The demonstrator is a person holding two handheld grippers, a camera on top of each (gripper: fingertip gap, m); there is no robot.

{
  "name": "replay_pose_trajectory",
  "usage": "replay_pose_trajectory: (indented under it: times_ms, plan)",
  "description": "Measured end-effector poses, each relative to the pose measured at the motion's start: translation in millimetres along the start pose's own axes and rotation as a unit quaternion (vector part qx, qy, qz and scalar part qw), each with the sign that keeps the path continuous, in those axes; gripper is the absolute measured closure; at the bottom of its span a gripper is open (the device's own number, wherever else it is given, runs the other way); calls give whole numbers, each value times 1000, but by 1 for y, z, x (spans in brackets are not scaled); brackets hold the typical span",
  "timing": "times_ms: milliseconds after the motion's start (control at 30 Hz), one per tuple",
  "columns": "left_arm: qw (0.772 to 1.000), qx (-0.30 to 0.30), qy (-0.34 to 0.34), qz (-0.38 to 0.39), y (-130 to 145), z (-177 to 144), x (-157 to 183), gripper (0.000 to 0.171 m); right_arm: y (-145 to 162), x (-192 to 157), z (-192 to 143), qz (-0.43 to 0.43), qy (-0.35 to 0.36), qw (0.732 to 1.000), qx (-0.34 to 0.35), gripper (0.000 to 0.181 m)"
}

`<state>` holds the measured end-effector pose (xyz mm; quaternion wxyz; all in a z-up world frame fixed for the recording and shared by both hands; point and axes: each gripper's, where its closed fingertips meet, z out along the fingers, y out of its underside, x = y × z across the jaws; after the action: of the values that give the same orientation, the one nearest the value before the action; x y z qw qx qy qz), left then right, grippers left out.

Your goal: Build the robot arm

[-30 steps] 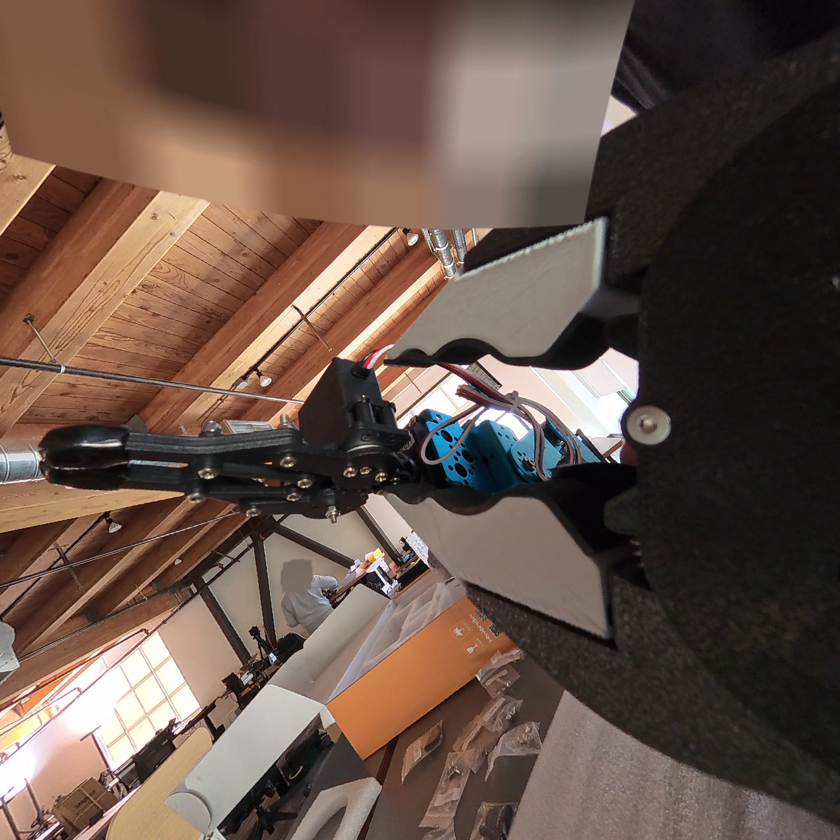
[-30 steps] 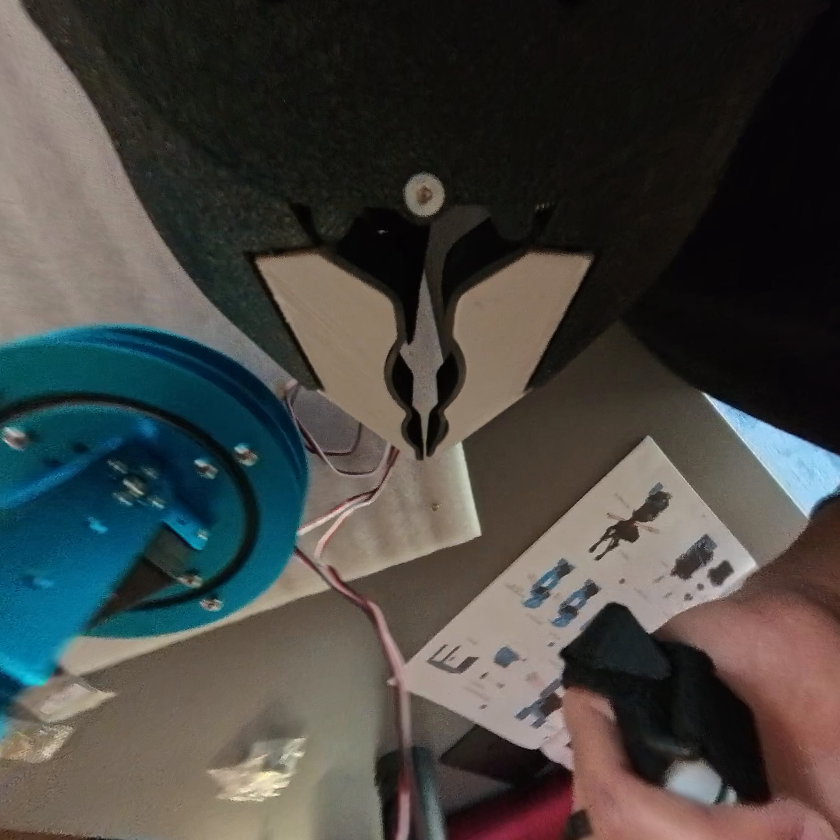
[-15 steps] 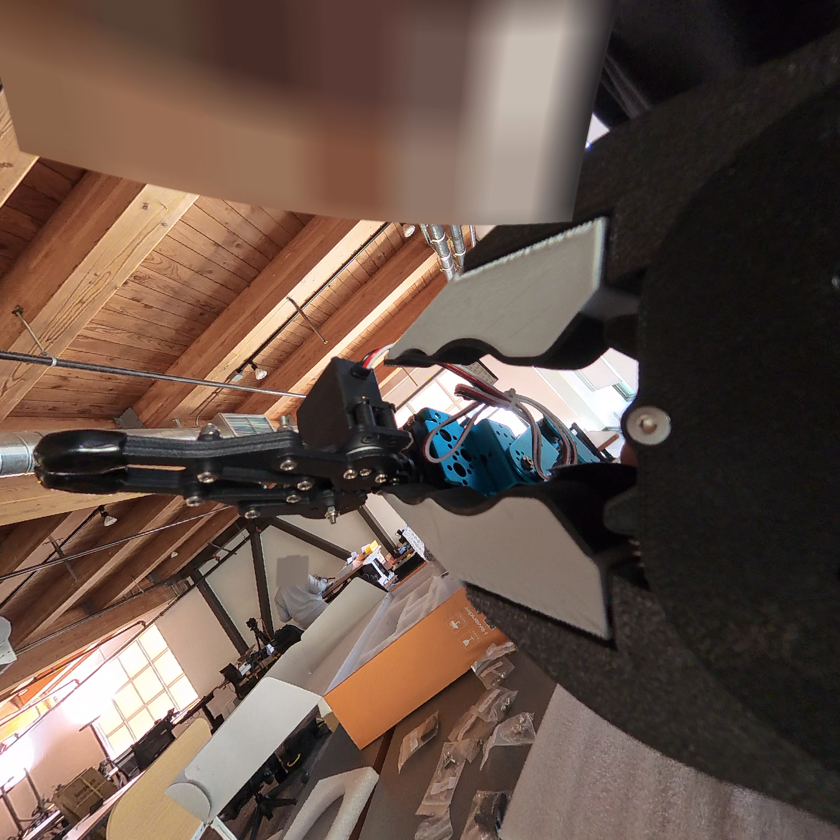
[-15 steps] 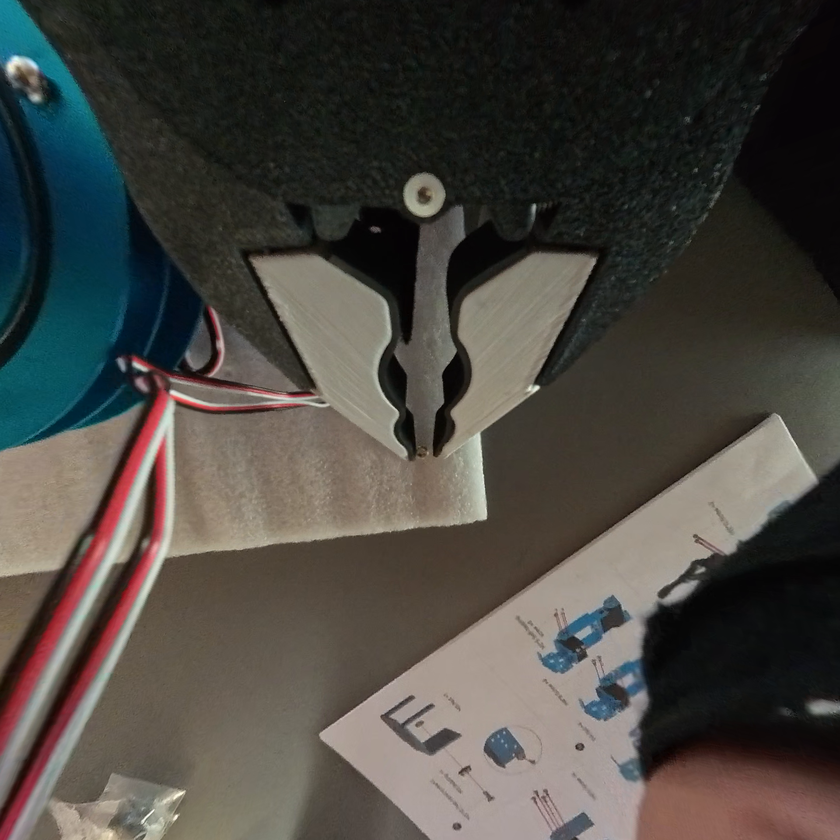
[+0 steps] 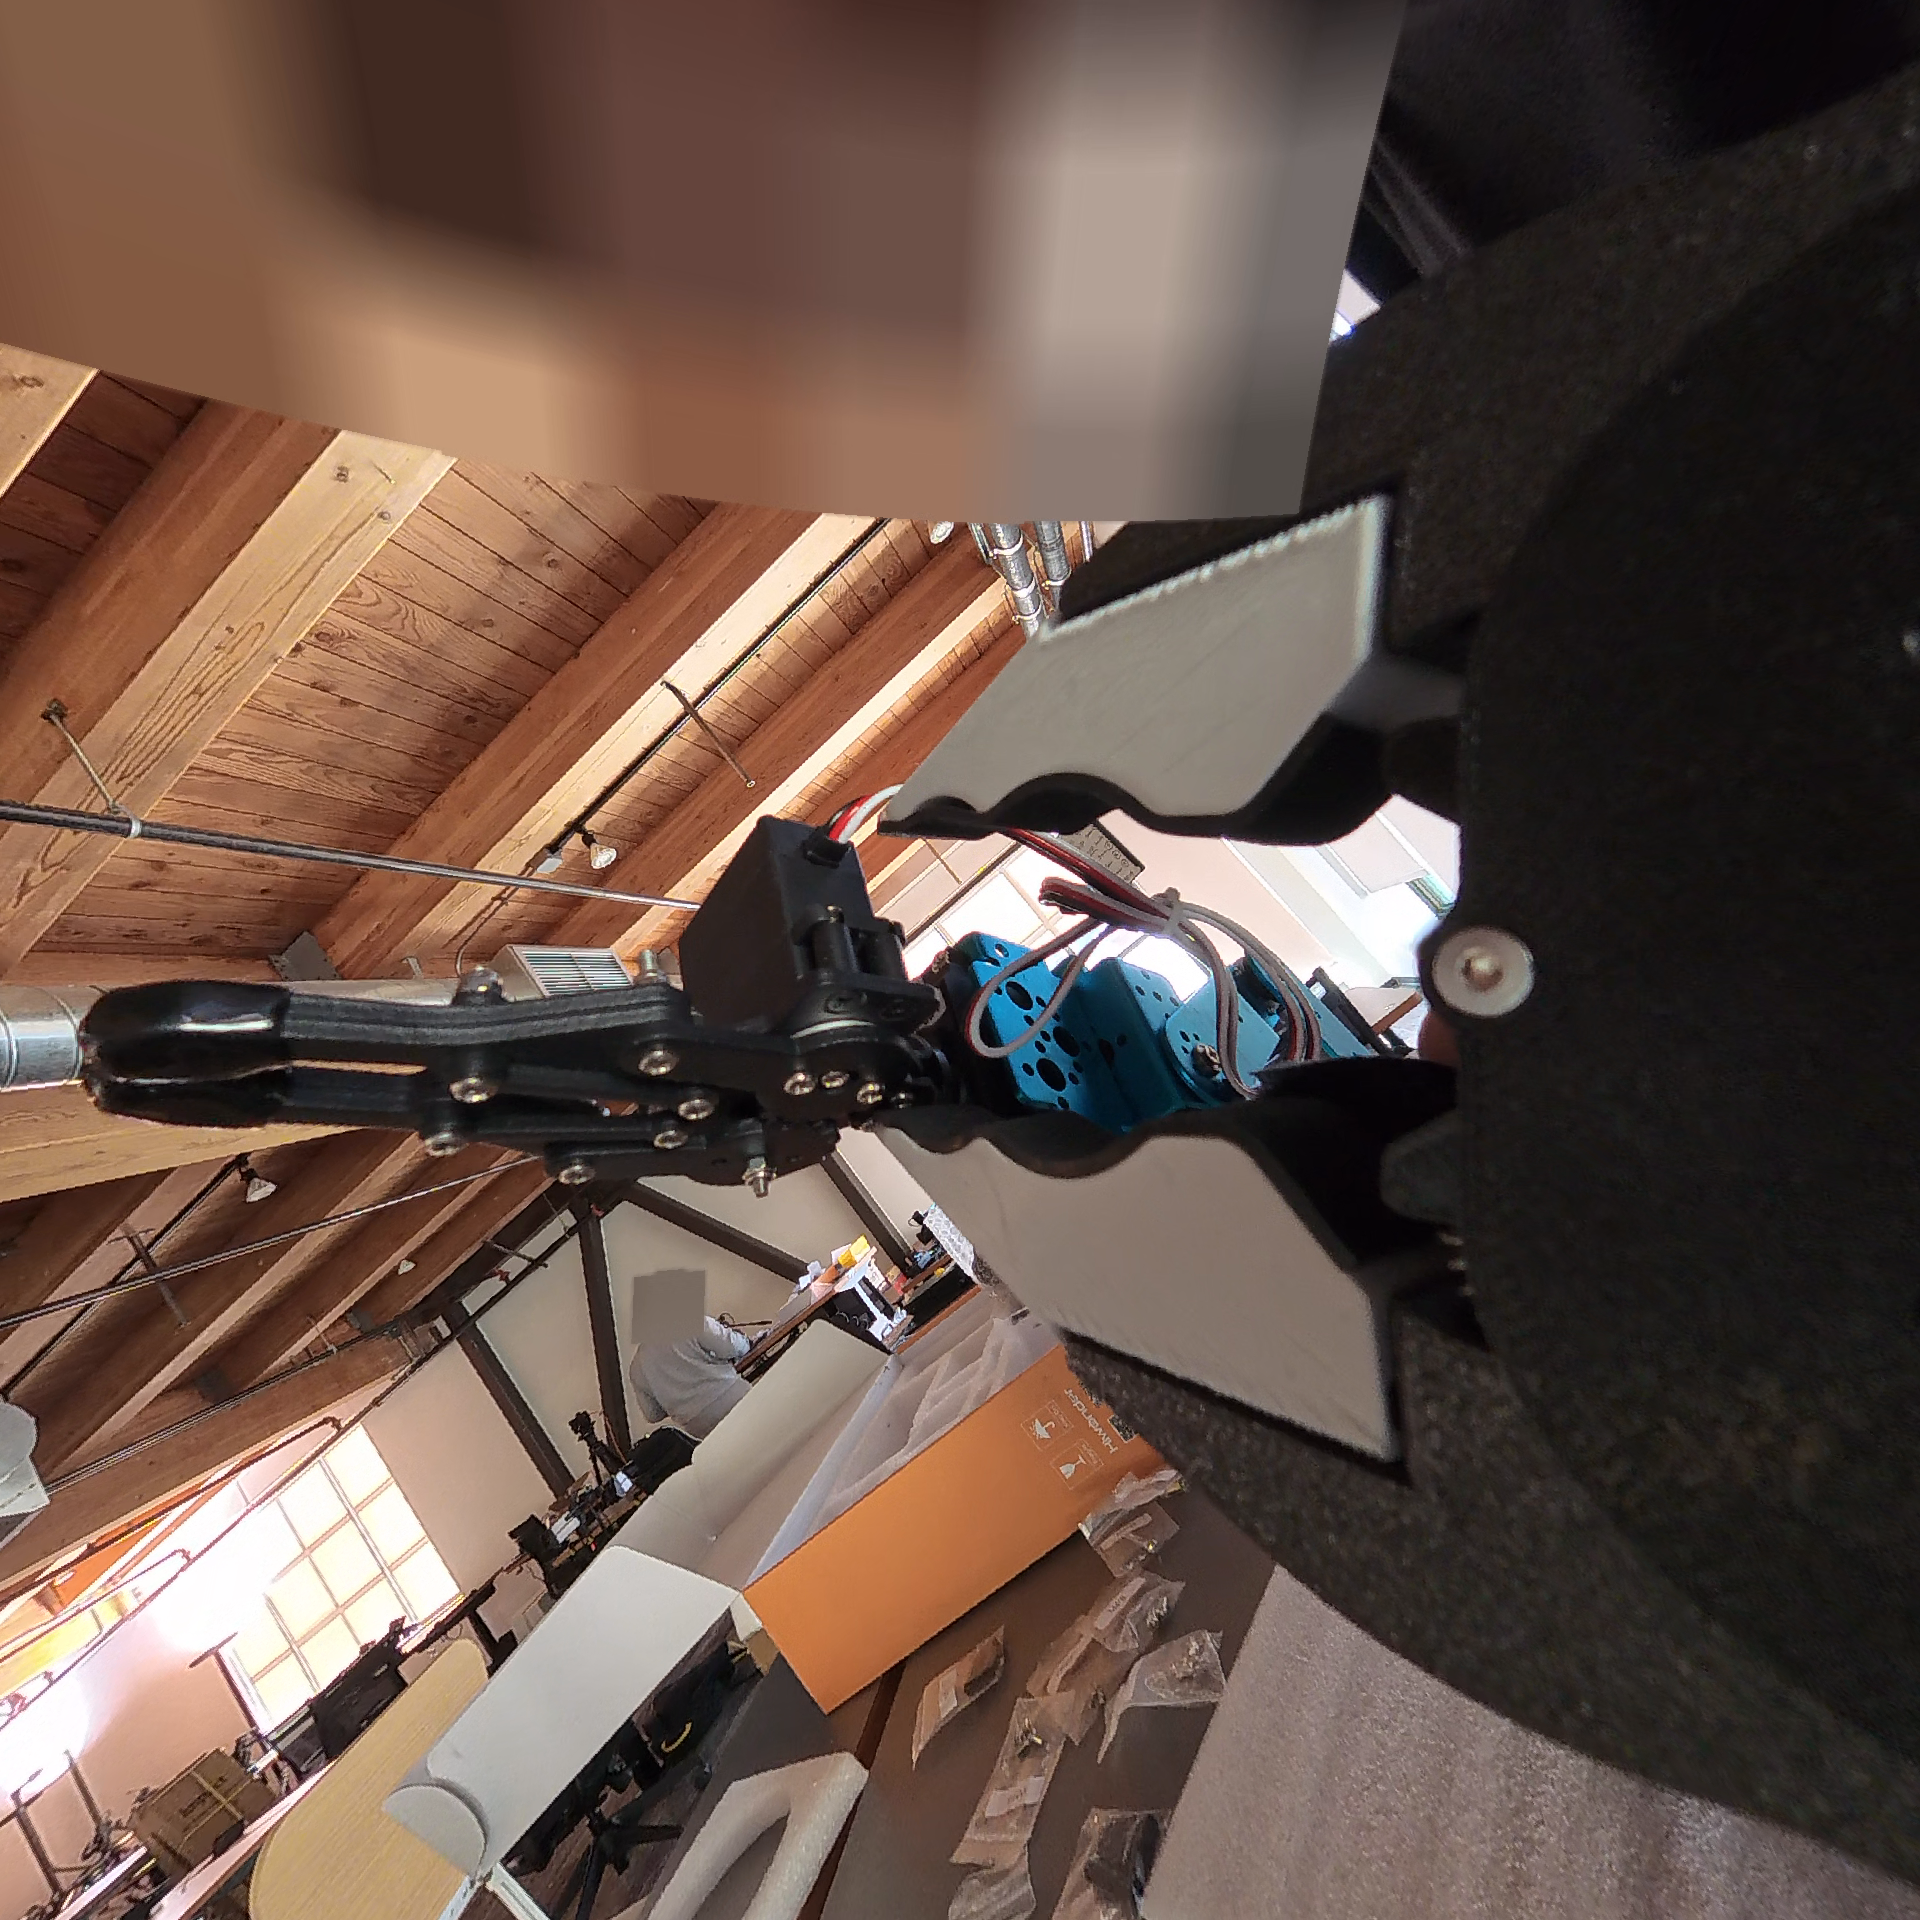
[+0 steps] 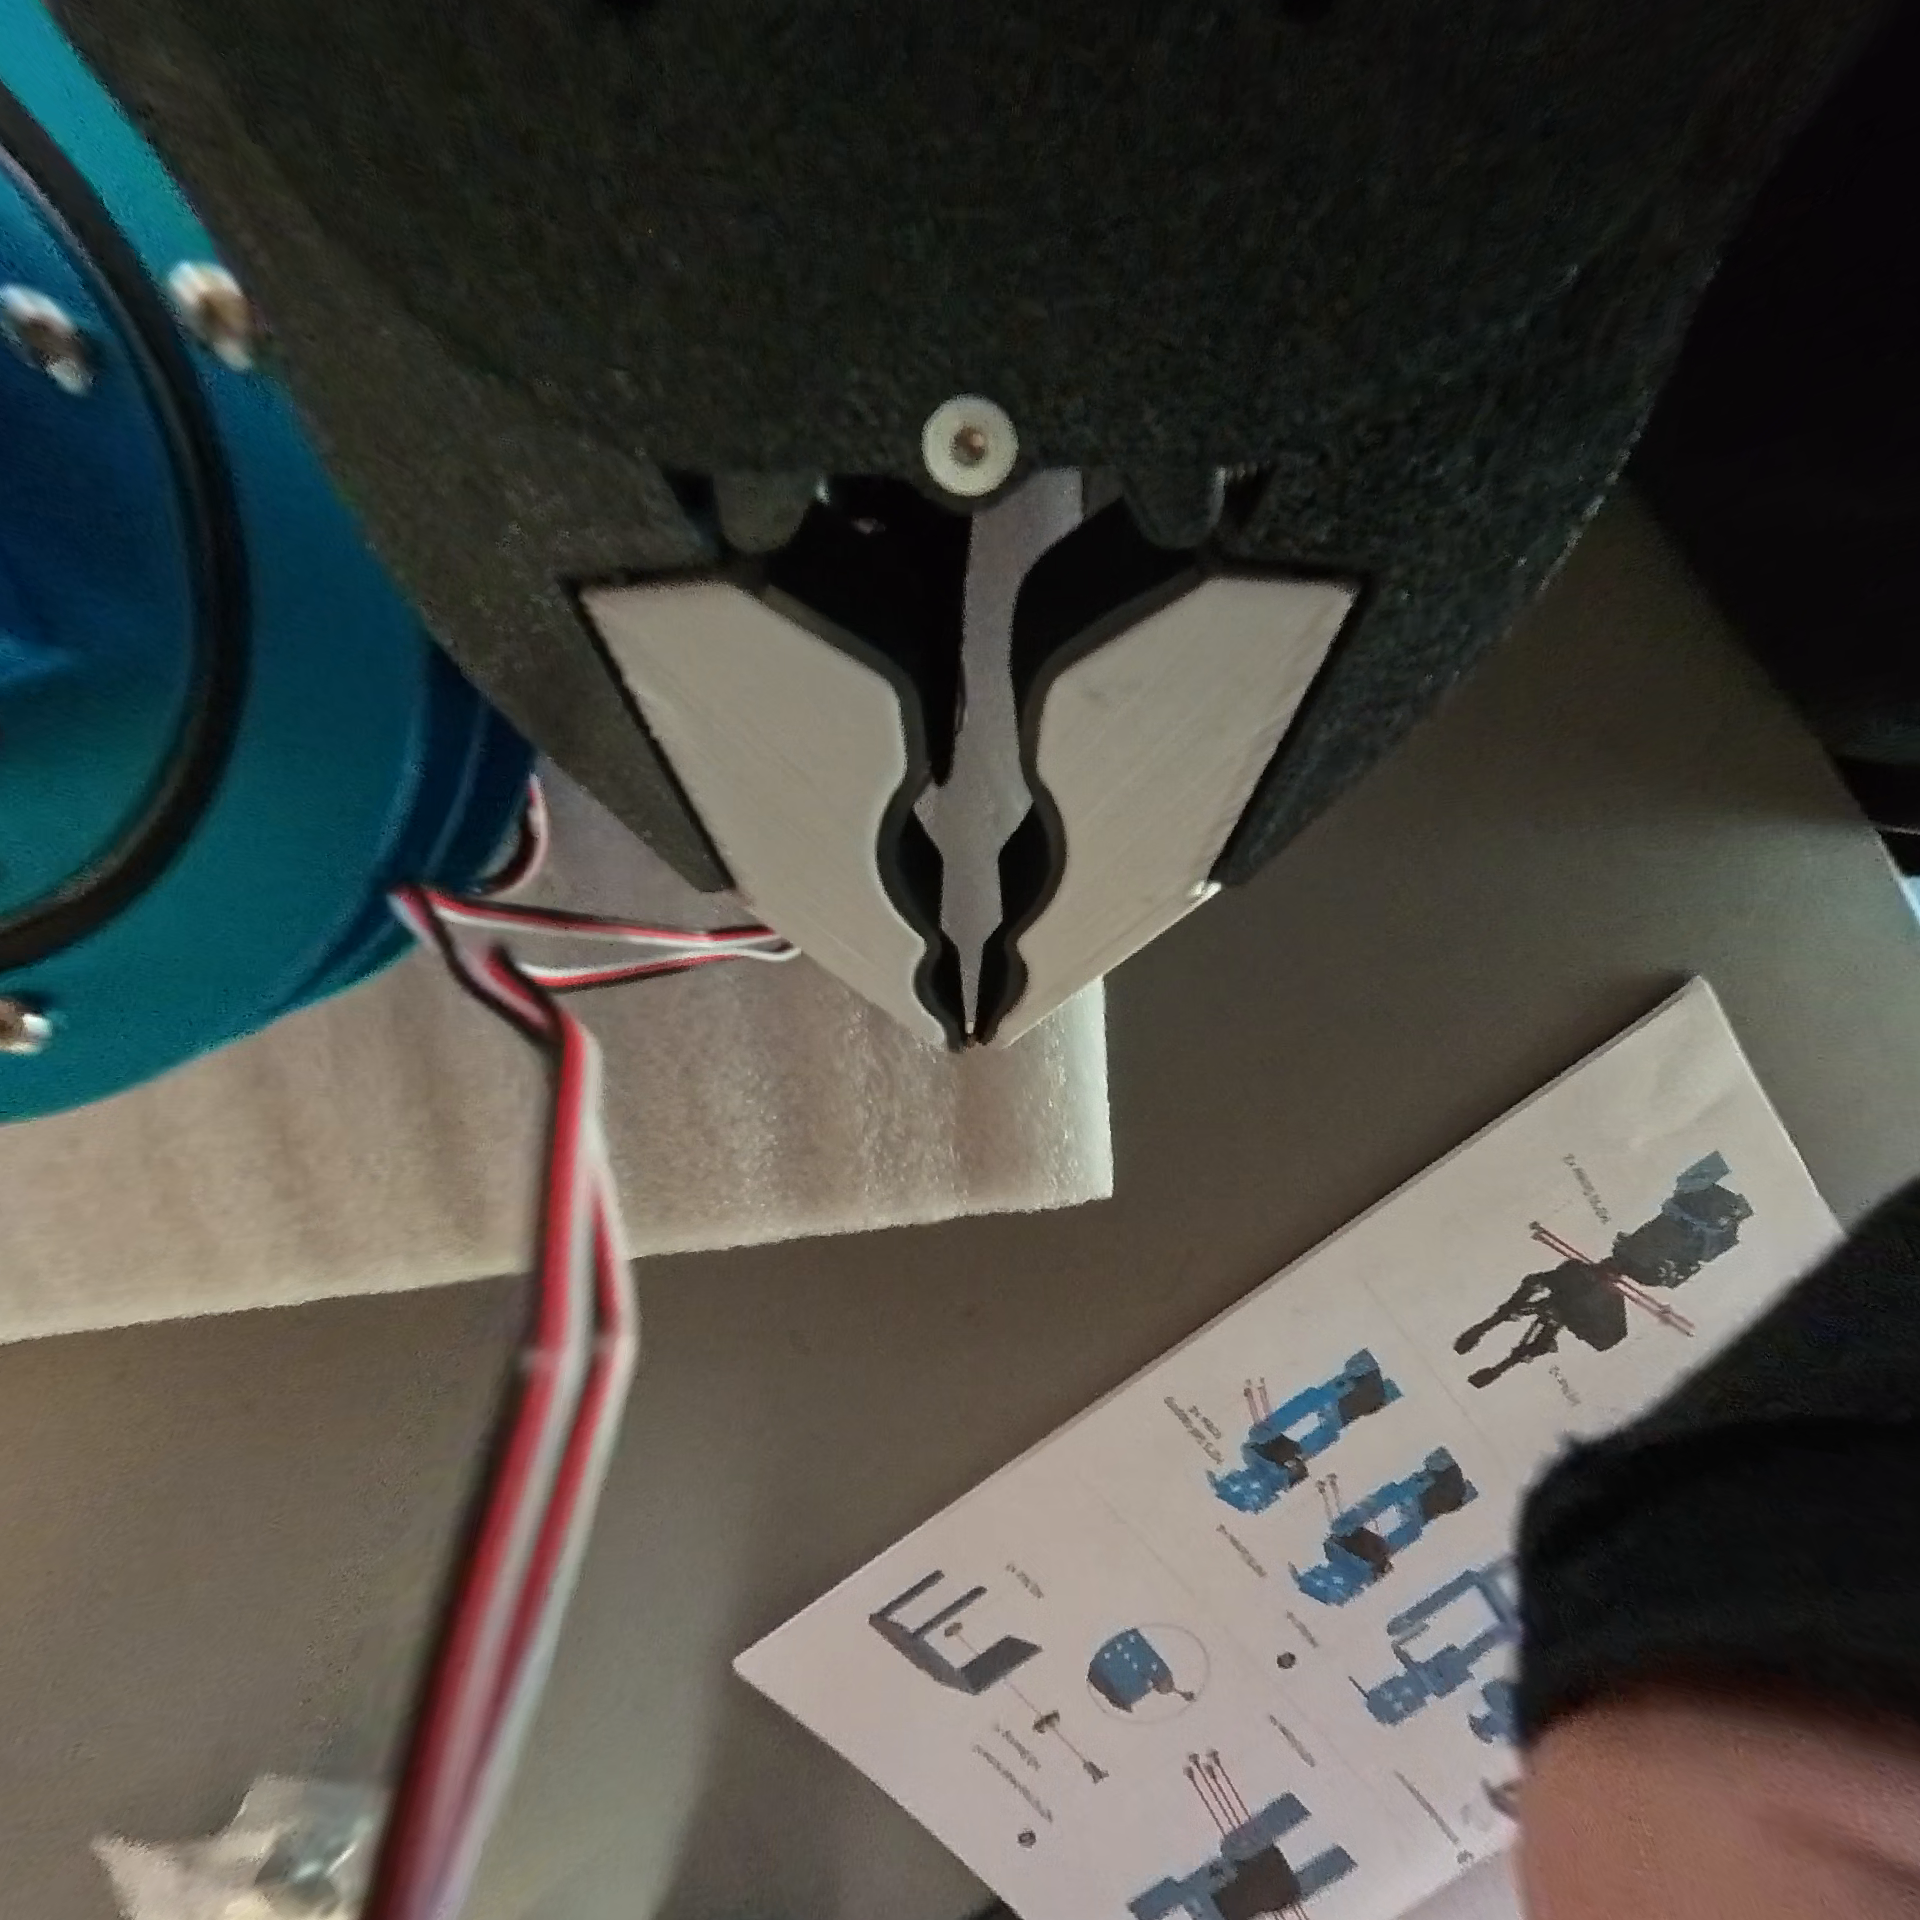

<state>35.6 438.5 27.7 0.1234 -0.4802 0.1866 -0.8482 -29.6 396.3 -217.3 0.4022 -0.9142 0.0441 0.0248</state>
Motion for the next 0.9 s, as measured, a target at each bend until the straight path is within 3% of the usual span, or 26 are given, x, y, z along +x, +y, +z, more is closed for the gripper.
replay_pose_trajectory:
  times_ms: [100,200,333,433,500,600,700,800,900]
  plan:
    - [1000,1,-1,2,0,0,0,121,-2,0,-33,-15,-12,1000,22,179]
    - [1000,1,-2,5,0,1,0,121,29,20,-83,-47,13,999,7,179]
    - [1000,4,-4,6,0,1,0,121,92,92,-133,-74,161,982,-58,180]
    - [1000,8,-6,7,1,1,1,121,119,115,-140,-140,228,958,-103,179]
    - [1000,10,-7,8,1,1,1,121,125,116,-137,-132,233,958,-97,179]
    - [1000,10,-8,8,1,1,1,121,125,114,-138,-77,206,972,-83,178]
    - [1000,11,-10,9,0,1,0,121,123,108,-142,0,142,988,-62,160]
    - [1000,13,-10,10,1,1,1,121,124,102,-143,53,75,994,-55,162]
    - [1000,13,-11,10,1,1,1,122,121,107,-142,69,64,994,-54,164]
